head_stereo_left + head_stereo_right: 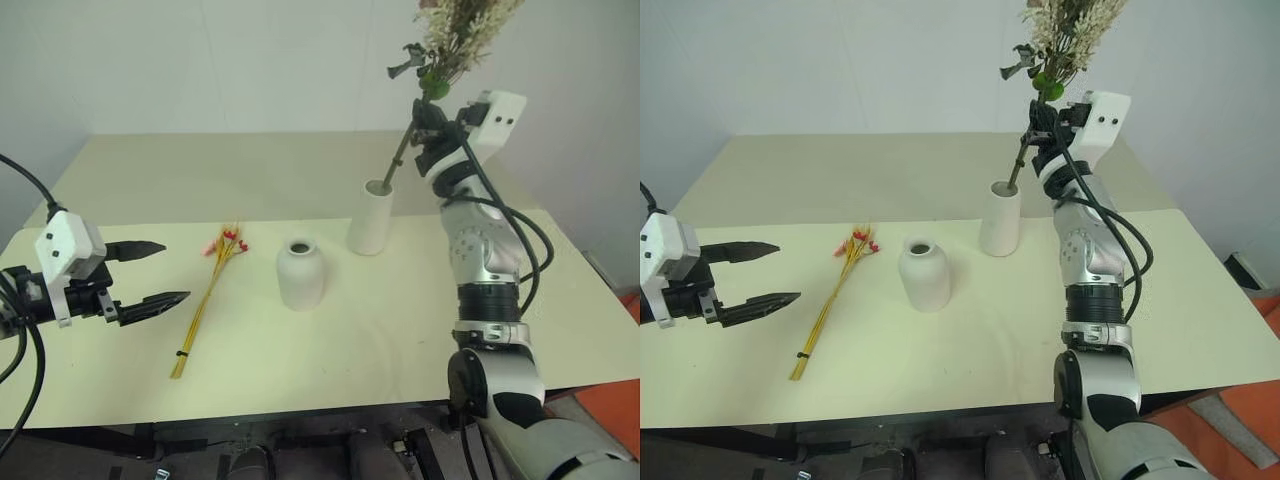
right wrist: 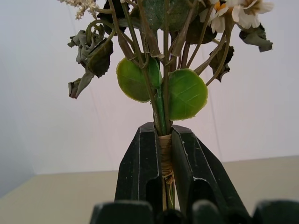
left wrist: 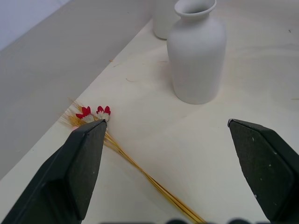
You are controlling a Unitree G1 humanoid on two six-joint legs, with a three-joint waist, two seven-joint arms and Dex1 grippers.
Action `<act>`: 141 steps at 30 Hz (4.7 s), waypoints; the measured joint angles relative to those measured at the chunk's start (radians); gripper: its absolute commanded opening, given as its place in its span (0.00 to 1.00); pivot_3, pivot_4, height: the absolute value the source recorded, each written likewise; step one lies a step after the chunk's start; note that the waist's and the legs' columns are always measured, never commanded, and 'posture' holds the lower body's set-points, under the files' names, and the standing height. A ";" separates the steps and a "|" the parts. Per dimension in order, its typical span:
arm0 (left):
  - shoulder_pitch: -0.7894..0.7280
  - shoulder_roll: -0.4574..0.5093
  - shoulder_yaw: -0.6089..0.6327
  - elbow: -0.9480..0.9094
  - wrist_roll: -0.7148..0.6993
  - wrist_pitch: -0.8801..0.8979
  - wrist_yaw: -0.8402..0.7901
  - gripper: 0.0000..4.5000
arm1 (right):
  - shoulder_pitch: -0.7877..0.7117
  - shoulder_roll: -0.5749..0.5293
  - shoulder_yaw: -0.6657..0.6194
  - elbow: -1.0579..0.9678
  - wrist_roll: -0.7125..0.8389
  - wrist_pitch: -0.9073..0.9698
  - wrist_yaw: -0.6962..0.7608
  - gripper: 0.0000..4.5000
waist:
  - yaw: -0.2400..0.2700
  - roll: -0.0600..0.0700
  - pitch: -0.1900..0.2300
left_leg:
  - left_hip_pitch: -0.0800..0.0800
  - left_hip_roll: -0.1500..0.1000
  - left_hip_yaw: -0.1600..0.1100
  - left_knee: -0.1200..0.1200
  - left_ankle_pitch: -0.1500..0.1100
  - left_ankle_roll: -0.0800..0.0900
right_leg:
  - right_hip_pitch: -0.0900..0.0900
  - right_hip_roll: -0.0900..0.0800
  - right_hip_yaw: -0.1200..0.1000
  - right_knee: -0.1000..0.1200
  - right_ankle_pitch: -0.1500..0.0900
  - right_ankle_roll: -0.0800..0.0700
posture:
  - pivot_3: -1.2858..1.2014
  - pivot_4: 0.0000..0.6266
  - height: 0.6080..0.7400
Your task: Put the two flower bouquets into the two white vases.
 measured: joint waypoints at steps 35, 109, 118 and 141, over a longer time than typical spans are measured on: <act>0.038 -0.004 0.020 -0.030 -0.014 0.034 0.024 1.00 | 0.162 -0.004 0.123 -0.058 -0.079 -0.030 0.099 0.99 | 0.003 0.000 0.000 | -0.002 0.000 -0.001 0.000 0.000 0.000 | -0.001 0.000 0.000 -0.001 -0.001 0.000 | 0.52 0.24 1.00; -0.836 -0.690 -0.002 0.272 -0.251 0.197 0.455 0.01 | 0.906 -0.920 -0.378 -0.810 0.370 0.771 0.661 1.00 | 0.108 -0.003 -0.001 | 0.000 -0.006 -0.007 0.009 0.000 0.000 | 0.016 -0.003 -0.004 -0.016 -0.001 0.015 | 0.52 0.24 1.00; -0.925 -0.831 -0.123 0.500 -0.286 0.069 0.358 0.01 | 0.984 -0.844 -0.429 -0.886 0.363 0.764 0.602 1.00 | 0.109 -0.004 -0.002 | -0.002 -0.007 -0.008 0.011 0.000 0.000 | 0.016 -0.003 -0.002 -0.016 0.000 0.016 | 0.52 0.24 1.00; -0.904 -0.880 -0.336 0.673 -0.110 -0.130 0.199 0.01 | 1.071 -0.794 -0.497 -0.970 0.362 0.767 0.494 1.00 | 0.106 -0.004 -0.002 | -0.002 -0.007 -0.008 0.011 0.000 0.000 | 0.016 -0.003 -0.002 -0.017 -0.001 0.016 | 0.52 0.24 1.00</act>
